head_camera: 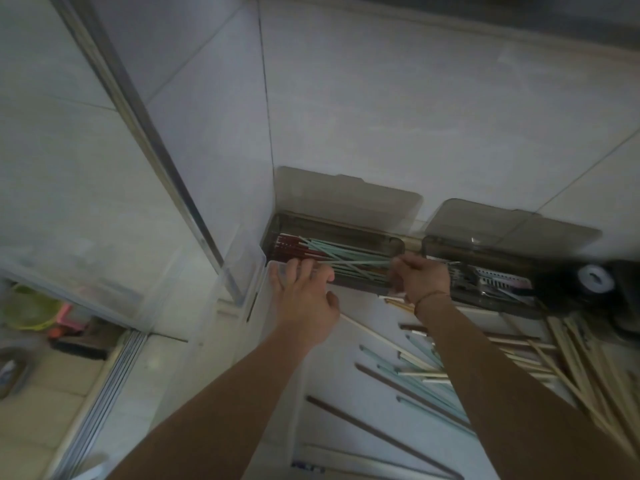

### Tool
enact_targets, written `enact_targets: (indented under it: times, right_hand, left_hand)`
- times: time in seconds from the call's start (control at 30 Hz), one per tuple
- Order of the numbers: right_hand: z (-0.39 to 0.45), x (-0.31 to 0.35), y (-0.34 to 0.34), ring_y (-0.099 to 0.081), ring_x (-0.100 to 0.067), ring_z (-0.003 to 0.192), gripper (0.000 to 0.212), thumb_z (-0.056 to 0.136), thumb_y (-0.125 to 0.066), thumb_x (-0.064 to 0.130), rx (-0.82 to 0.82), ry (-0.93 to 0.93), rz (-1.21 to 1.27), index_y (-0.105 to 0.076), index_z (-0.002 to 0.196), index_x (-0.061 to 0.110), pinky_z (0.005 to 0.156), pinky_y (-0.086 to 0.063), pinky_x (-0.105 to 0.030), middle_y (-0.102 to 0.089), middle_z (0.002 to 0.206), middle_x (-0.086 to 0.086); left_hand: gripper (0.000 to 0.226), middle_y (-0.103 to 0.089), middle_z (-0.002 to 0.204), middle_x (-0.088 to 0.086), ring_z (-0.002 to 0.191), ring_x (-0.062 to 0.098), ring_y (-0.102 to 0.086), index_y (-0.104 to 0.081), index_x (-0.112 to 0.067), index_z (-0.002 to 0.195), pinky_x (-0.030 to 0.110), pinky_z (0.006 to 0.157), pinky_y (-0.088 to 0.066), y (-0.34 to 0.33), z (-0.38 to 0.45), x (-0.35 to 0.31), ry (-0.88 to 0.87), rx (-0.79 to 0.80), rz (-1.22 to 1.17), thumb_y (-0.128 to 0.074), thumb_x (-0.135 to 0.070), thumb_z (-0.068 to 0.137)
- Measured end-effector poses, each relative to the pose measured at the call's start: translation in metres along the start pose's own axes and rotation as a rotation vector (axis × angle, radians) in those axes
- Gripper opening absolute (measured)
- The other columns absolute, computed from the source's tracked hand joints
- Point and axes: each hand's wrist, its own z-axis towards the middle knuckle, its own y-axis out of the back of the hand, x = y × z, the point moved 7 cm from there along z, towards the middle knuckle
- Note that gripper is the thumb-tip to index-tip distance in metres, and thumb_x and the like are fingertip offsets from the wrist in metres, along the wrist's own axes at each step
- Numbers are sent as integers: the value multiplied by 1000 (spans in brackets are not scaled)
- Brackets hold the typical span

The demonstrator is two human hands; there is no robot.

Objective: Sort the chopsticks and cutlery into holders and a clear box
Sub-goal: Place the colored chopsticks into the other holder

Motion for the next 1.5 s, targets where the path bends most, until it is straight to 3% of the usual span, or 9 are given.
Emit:
enact_targets:
  times: [0.13,0.3,0.53,0.8,0.9,1.03,1.17,1.33,1.5]
  right_hand:
    - [0,3,21,-53,3,46,15,87,-68,21,-51,171,-282,-72,99,14,55,-41,-9,-65,60,11]
    - [-51,-10,49,-53,6,55,5,87,-66,21,-113,482,-516,-71,86,22,53,-35,-9,-58,62,15]
    - [-135,-106,57,-67,-18,68,22,78,-52,43,8,776,-883,-68,88,32,47,-50,-24,-67,89,10]
    - [-144,-119,47,-61,-22,66,24,80,-49,39,-58,793,-1102,-67,73,26,35,-38,-27,-63,87,3]
    - [-142,-108,37,-63,-22,68,7,78,-62,31,1,803,-1149,-66,74,27,35,-38,-26,-61,84,4]
    - [-127,-56,36,-63,-24,61,9,78,-61,20,-67,764,-921,-60,83,27,42,-41,-27,-63,70,1]
    - [-93,4,50,-66,-18,67,25,91,-57,7,-76,526,-300,-62,108,26,58,-53,-21,-69,79,-1]
    - [-51,37,57,-66,-11,56,15,92,-54,-3,-179,177,436,-58,93,11,52,-54,-22,-66,78,-7]
    - [-23,13,13,-70,-16,65,11,92,-56,-2,-68,-110,567,-62,90,8,57,-57,-24,-68,87,-15]
  left_hand:
    - [28,-48,111,-6,120,24,-36,-56,-32,105,58,118,-7,0,0,0,6,-12,-1,-57,-33,77]
    - [27,-48,112,-6,120,25,-36,-55,-33,105,58,117,-9,-1,0,-1,4,-4,19,-56,-34,78]
    - [25,-47,113,-7,122,24,-34,-54,-35,106,57,118,-8,-3,1,0,12,-8,44,-60,-34,81]
    - [25,-47,116,-8,123,23,-33,-52,-35,107,55,118,-9,-5,2,0,21,3,72,-61,-35,83]
    - [25,-48,116,-7,123,24,-34,-53,-35,106,56,118,-10,-6,2,1,23,3,67,-62,-34,82]
    - [26,-48,113,-7,120,24,-35,-54,-34,105,56,117,-11,-7,1,1,6,-10,62,-63,-33,81]
    - [27,-50,110,-6,117,25,-37,-55,-33,103,56,116,-12,-5,0,0,-6,-29,54,-63,-32,78]
    - [26,-50,110,-6,118,26,-40,-56,-32,103,58,115,-14,-5,0,1,-2,-24,51,-60,-34,77]
    - [27,-51,110,-6,118,25,-40,-57,-32,104,57,116,-13,-4,0,0,-7,-29,45,-63,-32,78]
